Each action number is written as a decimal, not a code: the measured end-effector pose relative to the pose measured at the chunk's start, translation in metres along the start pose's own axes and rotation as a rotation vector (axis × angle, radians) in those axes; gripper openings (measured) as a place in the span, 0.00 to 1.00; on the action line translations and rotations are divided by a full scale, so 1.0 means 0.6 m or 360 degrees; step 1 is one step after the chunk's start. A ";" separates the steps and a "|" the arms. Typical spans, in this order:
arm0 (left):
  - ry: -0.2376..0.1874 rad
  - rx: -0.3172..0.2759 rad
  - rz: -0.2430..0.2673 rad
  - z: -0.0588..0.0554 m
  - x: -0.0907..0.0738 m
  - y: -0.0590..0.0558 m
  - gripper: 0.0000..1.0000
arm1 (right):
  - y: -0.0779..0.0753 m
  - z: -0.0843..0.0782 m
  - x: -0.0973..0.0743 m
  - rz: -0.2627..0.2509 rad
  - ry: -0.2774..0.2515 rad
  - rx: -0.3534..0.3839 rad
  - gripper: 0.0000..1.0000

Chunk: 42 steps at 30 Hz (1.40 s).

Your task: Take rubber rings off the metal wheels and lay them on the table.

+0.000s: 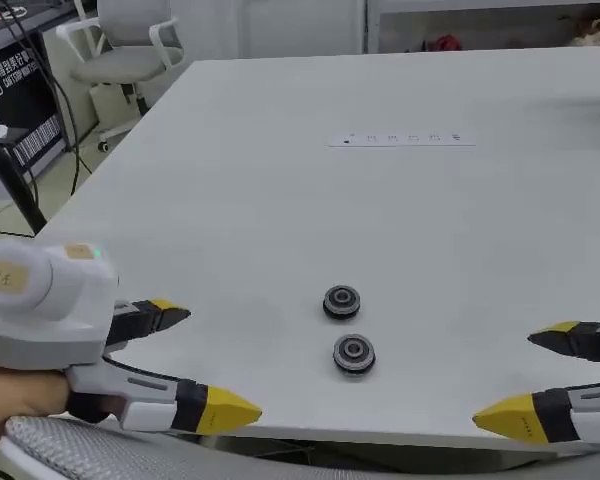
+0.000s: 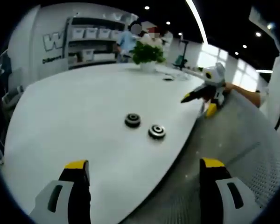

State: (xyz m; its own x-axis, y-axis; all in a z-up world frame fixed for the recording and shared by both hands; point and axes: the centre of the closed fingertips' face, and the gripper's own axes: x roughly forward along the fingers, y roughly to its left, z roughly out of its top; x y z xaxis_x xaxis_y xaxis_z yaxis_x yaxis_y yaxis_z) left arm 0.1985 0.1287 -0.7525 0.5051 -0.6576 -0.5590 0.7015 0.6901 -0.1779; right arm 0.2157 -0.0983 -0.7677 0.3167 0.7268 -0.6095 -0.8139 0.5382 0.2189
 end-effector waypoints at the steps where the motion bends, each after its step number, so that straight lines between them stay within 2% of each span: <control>1: 0.0002 -0.0002 -0.0002 0.000 0.000 0.000 1.00 | 0.000 0.000 0.000 0.0002 0.0000 -0.0002 0.81; 17: 0.0015 -0.0001 -0.0033 0.000 0.003 -0.005 1.00 | 0.006 -0.009 0.006 0.0046 0.0052 -0.0049 0.82; 24: -0.0032 -0.0007 -0.0018 0.009 0.002 -0.004 1.00 | 0.012 -0.011 0.008 0.0075 0.0065 -0.0091 0.81; 28: -0.0086 -0.0020 -0.0055 0.020 0.002 -0.011 1.00 | 0.018 -0.003 0.007 0.0107 0.0021 -0.0083 0.81; 33: -0.0103 -0.0022 -0.0083 0.025 0.003 -0.013 1.00 | 0.020 0.003 0.007 0.0125 -0.0020 -0.0038 0.81; 37: -0.0096 -0.0018 -0.0125 0.026 0.005 -0.018 1.00 | 0.023 0.010 0.007 0.0152 -0.0054 0.0015 0.81; 42: -0.0059 0.0031 -0.0169 0.025 0.008 -0.025 1.00 | 0.023 0.019 0.006 0.0154 -0.0091 0.0038 0.81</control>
State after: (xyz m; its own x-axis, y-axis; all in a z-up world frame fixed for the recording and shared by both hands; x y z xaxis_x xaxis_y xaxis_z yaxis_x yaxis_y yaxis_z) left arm 0.1980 0.1108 -0.7400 0.4457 -0.7375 -0.5074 0.7615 0.6103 -0.2182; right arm 0.2113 -0.0835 -0.7581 0.2648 0.7988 -0.5401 -0.8306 0.4735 0.2931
